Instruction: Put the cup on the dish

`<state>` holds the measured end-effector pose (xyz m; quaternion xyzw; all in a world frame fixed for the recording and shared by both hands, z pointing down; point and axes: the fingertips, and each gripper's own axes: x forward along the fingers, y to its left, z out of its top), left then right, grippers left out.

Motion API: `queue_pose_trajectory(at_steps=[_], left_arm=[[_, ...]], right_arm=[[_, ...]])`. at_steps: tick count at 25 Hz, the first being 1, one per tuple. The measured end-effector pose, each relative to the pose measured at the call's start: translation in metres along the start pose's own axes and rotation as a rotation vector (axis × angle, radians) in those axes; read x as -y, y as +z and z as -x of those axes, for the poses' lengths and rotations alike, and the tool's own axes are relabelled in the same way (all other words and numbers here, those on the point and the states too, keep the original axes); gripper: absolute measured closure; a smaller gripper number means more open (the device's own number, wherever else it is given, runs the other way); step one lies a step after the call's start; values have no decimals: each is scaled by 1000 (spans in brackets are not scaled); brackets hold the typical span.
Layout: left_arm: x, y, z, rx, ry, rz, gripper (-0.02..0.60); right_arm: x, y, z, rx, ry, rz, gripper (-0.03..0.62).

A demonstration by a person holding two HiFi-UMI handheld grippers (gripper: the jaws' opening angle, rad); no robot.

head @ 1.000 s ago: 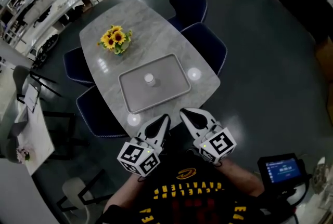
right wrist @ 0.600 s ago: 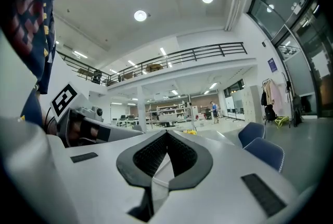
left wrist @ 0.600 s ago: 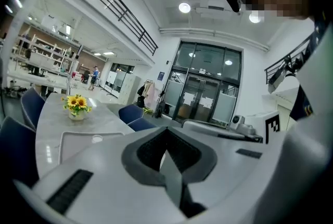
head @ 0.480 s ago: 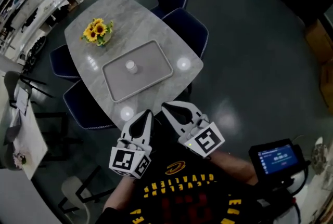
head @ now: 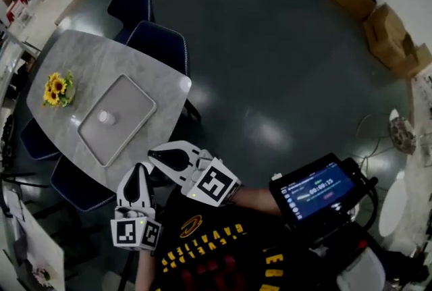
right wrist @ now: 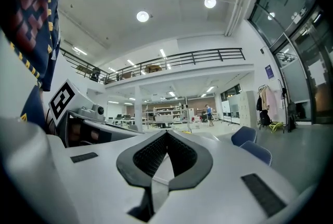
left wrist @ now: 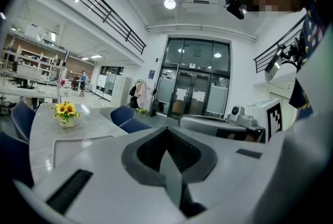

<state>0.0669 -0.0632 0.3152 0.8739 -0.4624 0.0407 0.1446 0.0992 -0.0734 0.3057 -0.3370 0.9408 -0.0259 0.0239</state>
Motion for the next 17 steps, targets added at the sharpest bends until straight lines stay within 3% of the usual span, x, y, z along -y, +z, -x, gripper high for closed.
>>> queue_pose_trajectory(at_steps=[10,17], left_arm=[[12,-5,-24,-23,-69,-37,580],[22,-12,-26,-55,-73,-52,580]], right_arm=[[21,1,10,69,-61,4,586],[29,-14,25,27,-93,-57,586]])
